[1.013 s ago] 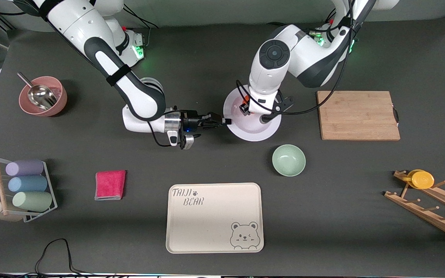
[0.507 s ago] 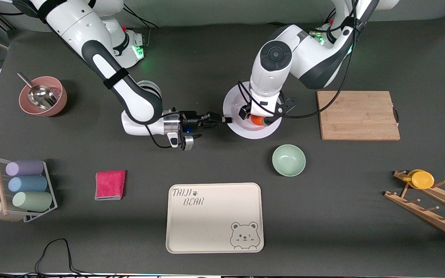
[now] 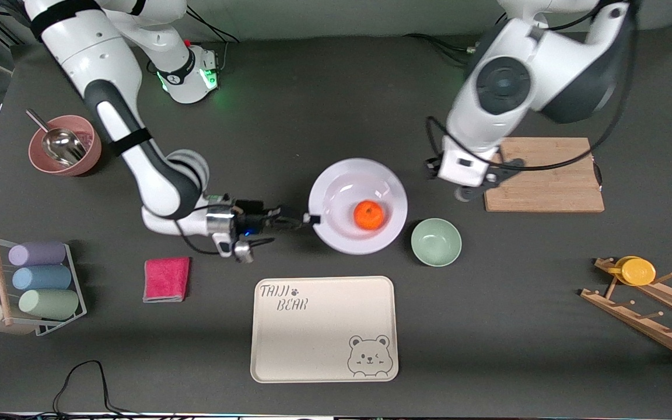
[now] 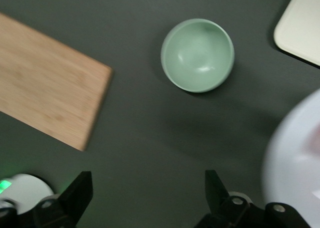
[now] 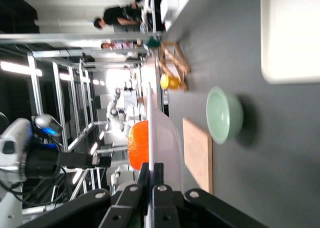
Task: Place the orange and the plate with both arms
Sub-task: 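Carry the plate to the bear tray while the left gripper withdraws, then lower the plate onto the bear tray and open the right gripper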
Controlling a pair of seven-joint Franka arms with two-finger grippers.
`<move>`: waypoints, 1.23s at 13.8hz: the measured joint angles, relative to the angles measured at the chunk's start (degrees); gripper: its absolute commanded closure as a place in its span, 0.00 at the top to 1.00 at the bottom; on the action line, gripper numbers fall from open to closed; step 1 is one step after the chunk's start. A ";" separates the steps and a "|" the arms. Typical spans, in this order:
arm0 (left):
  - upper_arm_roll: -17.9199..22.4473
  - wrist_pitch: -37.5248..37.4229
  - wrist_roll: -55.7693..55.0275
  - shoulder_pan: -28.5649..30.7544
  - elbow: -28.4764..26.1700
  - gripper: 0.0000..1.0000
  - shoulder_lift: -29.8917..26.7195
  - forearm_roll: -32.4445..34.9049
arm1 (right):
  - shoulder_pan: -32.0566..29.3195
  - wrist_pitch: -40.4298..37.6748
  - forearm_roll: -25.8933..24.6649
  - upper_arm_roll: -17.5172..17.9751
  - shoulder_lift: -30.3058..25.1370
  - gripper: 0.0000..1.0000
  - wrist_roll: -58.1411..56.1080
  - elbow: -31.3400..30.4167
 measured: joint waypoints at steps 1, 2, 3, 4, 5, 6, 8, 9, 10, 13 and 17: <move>3.18 -1.22 5.96 0.17 -0.32 1.00 -1.47 0.00 | -0.24 -0.06 -0.92 -0.97 2.36 0.00 0.45 3.62; 6.54 -1.81 11.86 0.29 -1.11 1.00 -2.83 0.01 | -0.36 -0.06 -2.31 -1.73 5.21 0.00 1.69 7.89; 9.96 -1.94 17.51 0.38 -2.33 1.00 -4.02 0.00 | -0.42 0.09 -3.89 -2.12 8.18 0.00 3.39 12.15; 13.24 -1.94 22.90 0.46 -3.64 1.00 -4.93 -0.02 | -0.40 0.61 -5.57 -2.27 11.18 0.00 5.00 16.25; 16.25 -1.93 27.95 0.55 -4.77 1.00 -5.56 -0.03 | -0.35 2.12 -7.10 -2.29 14.10 0.00 6.11 19.95; 19.14 -1.91 32.81 0.61 -5.57 1.00 -6.02 -0.01 | -0.28 4.14 -8.45 -2.30 17.05 0.00 6.73 23.46; 24.32 -1.90 41.02 0.71 -6.28 1.00 -6.43 0.04 | -0.28 7.18 -11.71 -2.36 22.82 0.00 7.04 29.88; 26.41 -1.90 44.00 0.78 -6.39 1.00 -6.49 0.10 | -0.30 8.28 -13.68 -2.48 25.39 0.00 7.23 32.72; 27.82 -1.89 45.87 0.81 -6.66 1.00 -6.54 0.14 | -0.32 9.27 -15.00 -2.79 27.33 0.00 7.66 34.84; 28.69 0.95 47.06 0.80 -10.75 1.00 -7.82 0.15 | -0.35 11.15 -16.00 -3.41 31.28 0.00 7.75 39.01; 25.64 5.32 47.08 2.47 -19.64 1.00 -14.54 0.17 | -0.17 11.28 -16.41 -3.41 33.50 1.00 7.70 40.99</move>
